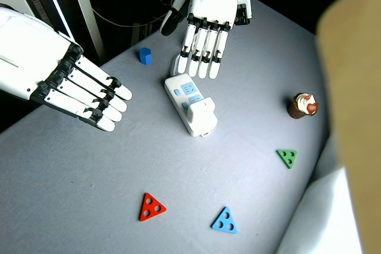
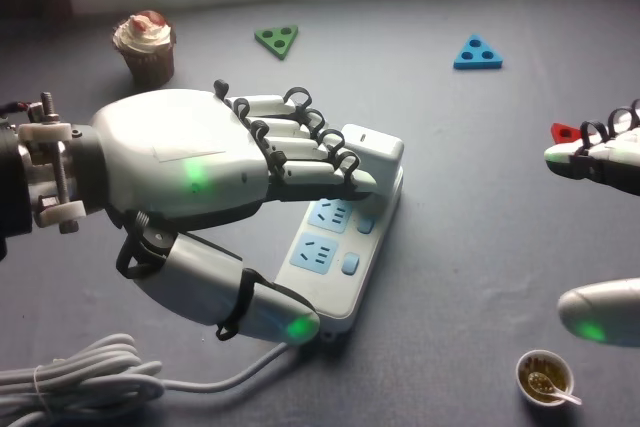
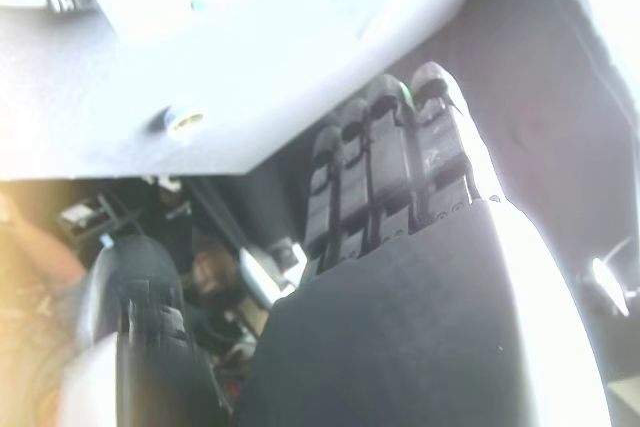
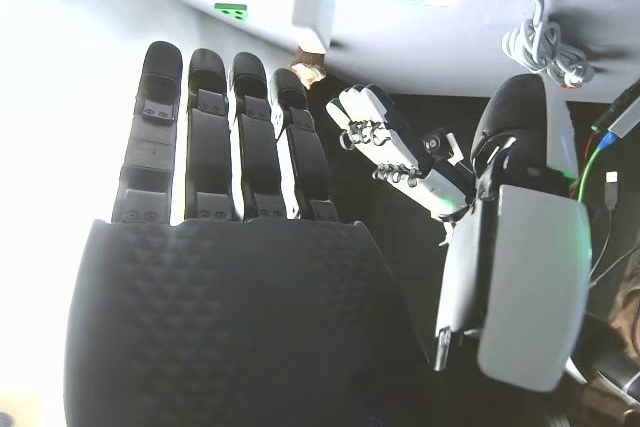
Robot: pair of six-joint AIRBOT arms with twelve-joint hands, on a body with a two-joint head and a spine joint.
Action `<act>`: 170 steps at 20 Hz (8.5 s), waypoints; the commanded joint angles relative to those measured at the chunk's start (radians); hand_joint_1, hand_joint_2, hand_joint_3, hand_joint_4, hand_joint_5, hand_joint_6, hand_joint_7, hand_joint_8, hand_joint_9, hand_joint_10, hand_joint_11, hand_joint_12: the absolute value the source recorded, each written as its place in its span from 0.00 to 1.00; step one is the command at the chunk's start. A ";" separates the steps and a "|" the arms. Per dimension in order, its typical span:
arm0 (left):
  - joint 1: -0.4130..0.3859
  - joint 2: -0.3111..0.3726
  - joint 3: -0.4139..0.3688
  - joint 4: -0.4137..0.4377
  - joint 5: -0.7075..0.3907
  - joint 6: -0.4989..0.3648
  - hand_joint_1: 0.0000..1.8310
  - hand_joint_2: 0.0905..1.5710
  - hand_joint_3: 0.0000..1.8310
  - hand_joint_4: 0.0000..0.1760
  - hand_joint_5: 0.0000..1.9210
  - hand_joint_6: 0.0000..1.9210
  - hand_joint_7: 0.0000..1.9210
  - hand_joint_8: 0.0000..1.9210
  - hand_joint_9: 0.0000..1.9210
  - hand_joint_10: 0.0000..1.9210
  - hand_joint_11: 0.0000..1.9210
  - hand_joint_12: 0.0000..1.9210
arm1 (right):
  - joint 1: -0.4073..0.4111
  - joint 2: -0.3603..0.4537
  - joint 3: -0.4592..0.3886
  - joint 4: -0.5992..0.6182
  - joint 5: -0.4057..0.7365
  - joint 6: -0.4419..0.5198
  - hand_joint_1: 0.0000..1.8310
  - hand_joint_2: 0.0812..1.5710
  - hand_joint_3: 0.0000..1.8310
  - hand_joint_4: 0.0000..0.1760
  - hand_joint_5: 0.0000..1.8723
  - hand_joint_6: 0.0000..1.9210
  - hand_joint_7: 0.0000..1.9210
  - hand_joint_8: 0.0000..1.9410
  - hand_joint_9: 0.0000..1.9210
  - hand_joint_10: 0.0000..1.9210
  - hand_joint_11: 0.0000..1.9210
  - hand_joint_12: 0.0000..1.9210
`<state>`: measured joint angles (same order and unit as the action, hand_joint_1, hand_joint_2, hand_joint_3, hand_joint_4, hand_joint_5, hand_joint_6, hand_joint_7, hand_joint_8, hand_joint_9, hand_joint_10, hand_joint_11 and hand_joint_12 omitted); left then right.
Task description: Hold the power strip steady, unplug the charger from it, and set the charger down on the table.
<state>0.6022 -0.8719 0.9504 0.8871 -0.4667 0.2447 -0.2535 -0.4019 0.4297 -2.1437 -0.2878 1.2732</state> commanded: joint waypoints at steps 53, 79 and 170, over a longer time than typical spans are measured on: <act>0.112 -0.187 0.027 0.037 0.106 -0.087 0.00 0.67 0.00 0.00 0.10 0.00 0.10 0.00 0.09 0.00 0.05 0.04 | 0.040 -0.792 0.504 0.337 -0.480 -0.054 0.53 0.65 0.00 0.00 0.14 0.00 0.16 0.00 0.15 0.00 0.01 0.33; 0.135 -0.185 0.031 0.037 0.103 -0.127 0.00 0.68 0.00 0.00 0.08 0.00 0.08 0.00 0.07 0.00 0.05 0.03 | 0.059 -0.945 0.635 0.286 -0.497 0.139 0.55 0.67 0.00 0.00 0.24 0.00 0.25 0.00 0.25 0.00 0.06 0.42; 0.107 -0.172 0.039 0.054 0.097 -0.205 0.00 0.68 0.00 0.00 0.07 0.00 0.07 0.00 0.06 0.00 0.04 0.01 | -0.139 -0.738 0.480 -0.711 -0.300 -0.491 0.27 0.52 0.00 0.00 0.08 0.00 0.12 0.00 0.13 0.00 0.00 0.33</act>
<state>0.7155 -1.0462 0.9939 0.9585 -0.3283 0.0471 -0.3962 -1.1500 0.9134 -2.8147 -0.4896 0.7895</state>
